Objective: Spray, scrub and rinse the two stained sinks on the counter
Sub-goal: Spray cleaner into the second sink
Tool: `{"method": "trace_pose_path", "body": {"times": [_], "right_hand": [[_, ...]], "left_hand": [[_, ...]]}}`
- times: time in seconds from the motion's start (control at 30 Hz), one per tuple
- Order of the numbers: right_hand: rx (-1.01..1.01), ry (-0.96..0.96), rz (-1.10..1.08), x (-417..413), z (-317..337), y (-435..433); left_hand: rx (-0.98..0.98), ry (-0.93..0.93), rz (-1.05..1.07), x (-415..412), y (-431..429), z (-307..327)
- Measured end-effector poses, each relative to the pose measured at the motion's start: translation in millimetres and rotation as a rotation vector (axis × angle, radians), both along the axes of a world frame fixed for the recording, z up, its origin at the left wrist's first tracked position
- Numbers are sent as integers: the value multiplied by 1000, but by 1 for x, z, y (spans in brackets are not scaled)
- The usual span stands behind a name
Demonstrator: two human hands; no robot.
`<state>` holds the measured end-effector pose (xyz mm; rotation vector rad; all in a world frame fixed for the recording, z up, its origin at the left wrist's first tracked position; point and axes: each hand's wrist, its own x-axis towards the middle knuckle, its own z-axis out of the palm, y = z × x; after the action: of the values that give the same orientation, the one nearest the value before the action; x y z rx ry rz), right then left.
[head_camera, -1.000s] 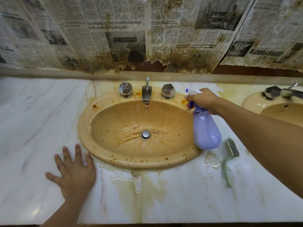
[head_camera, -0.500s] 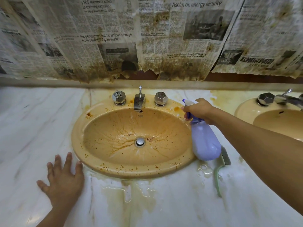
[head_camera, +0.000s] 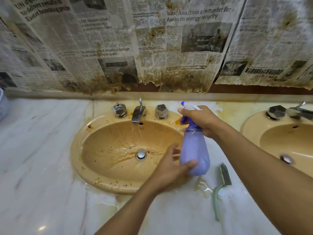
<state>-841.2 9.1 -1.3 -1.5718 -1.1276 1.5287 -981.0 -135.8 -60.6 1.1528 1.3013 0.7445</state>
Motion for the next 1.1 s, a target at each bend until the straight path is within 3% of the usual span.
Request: {"method": "trace_pose_path", "body": {"times": [0.17, 0.27, 0.4, 0.5, 0.63, 0.8, 1.1], "right_hand": [[52, -9, -72, -19, -16, -8], [59, -82, -115, -41, -26, -11], [-18, -32, -242, -69, -35, -12], [-53, 50, -279, -83, -45, -11], [-51, -34, -241, -93, -45, -10], [-104, -58, -441, -106, -44, -17], [-25, 126, -414, -121, -53, -30]], "left_hand": [[-70, -11, 117, 28, 6, -9], [-103, 8, 120, 10, 2, -14], [-135, 86, 112, -27, 6, -11], [-161, 107, 62, -52, 10, -6], [-193, 99, 12, -74, 17, -2], [-194, 130, -88, -93, 19, -1], [-134, 225, -185, -128, 25, 4]]}}
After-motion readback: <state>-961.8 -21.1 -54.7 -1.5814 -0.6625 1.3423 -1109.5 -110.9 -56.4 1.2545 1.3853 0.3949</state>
